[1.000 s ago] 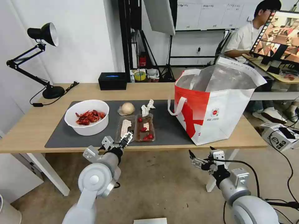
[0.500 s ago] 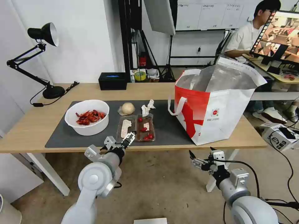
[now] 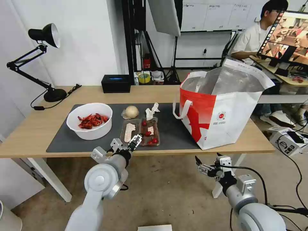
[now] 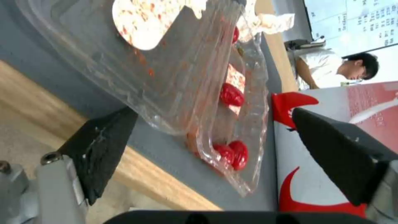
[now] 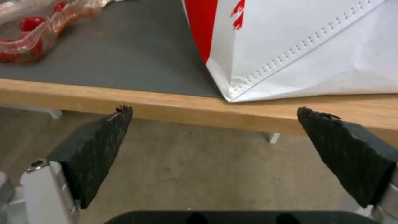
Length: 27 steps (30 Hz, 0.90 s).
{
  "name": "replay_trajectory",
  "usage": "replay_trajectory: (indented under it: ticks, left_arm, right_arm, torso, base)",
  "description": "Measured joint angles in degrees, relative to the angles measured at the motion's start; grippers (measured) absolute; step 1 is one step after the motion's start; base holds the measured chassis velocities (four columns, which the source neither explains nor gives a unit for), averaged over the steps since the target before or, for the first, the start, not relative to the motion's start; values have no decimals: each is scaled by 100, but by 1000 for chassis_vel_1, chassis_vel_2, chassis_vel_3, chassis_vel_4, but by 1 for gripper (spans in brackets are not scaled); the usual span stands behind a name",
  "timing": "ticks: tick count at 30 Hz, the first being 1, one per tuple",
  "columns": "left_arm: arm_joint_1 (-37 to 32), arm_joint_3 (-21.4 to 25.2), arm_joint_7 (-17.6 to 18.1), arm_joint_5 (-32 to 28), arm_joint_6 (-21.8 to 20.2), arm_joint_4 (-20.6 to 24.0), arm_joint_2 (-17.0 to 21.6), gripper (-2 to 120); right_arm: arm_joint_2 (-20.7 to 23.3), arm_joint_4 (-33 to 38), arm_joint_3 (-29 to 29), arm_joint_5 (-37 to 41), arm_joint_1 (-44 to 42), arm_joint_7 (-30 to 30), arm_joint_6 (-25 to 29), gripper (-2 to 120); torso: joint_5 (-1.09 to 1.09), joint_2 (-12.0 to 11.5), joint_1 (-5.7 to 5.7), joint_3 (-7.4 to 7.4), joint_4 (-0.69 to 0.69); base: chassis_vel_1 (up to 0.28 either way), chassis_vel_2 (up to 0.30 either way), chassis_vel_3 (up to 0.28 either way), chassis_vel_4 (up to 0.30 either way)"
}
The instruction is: Pick up the trash from the table and place it into the takeout bag.
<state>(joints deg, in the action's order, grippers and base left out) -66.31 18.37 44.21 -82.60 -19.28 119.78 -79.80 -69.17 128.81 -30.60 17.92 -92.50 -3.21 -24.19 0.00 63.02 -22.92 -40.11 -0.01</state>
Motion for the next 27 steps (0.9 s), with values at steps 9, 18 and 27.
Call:
replay_trajectory:
  ticks: [9, 18, 27]
  left_arm:
    - [11, 10, -158, -24, 236, 22, -9, 100]
    - [51, 50, -594, -48, 380, 115, 49, 100]
    - [164, 95, -738, -127, 450, 152, 75, 100]
  right_arm:
    - [-29, -25, 35, -87, -10, 1, 0, 100]
    - [-45, -25, 70, -106, -2, 1, -2, 100]
    - [-42, -23, 73, -129, -18, -1, -6, 100]
  torso:
    - [0, 0, 0, 0, 0]
    - [0, 0, 0, 0, 1]
    - [0, 0, 0, 0, 1]
  base:
    - [0, 0, 0, 0]
    - [0, 0, 0, 0]
    - [0, 0, 0, 0]
